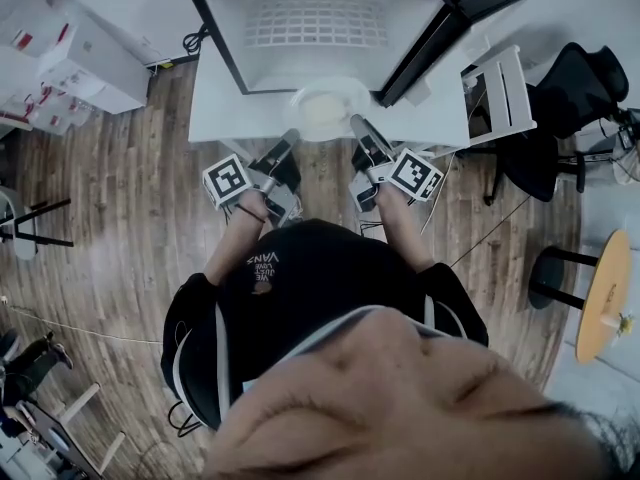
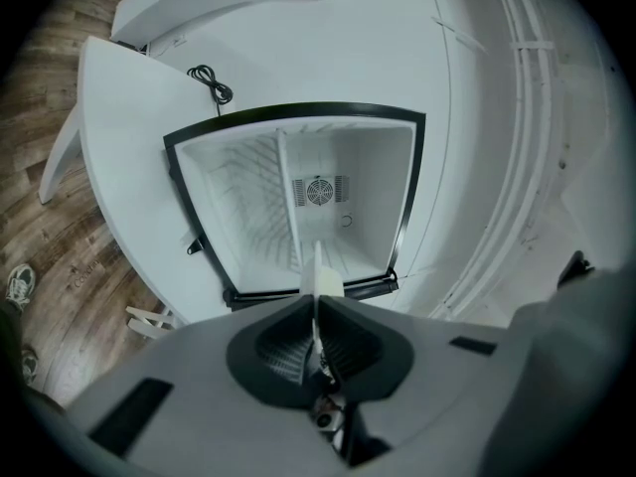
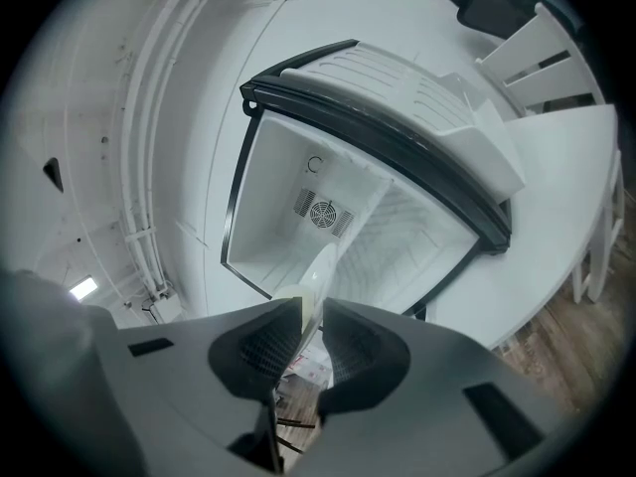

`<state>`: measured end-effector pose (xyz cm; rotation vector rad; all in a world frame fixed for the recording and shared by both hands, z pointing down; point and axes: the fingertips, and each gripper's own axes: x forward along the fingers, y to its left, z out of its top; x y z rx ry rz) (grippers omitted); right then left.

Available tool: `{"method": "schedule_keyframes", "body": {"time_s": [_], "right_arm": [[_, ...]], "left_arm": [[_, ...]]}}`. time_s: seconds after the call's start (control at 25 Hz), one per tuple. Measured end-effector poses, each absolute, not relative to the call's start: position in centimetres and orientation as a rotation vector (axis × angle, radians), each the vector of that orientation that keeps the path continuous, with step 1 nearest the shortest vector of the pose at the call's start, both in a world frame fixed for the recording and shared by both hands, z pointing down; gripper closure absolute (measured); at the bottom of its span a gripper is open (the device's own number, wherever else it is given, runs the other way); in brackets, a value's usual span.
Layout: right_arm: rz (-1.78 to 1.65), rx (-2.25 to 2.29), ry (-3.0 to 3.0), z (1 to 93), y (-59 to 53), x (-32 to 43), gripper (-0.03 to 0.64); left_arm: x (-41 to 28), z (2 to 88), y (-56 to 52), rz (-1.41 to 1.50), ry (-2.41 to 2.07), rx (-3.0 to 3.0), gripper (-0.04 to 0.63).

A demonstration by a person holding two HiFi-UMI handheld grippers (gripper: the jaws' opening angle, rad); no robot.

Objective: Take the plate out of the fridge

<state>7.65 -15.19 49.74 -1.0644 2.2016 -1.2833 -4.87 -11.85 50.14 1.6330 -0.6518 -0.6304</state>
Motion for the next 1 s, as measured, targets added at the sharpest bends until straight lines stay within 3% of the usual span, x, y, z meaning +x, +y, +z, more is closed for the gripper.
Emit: {"method": "schedule_keyframes", "body": {"time_s": [1.0], "right_arm": [[-1.301,-0.979,2.271,49.7,-7.5,7.8,0.545]], "left_arm": [[-4.4,50.2,-3.2,-0.707,-0.714,1.625,0.565]]}}
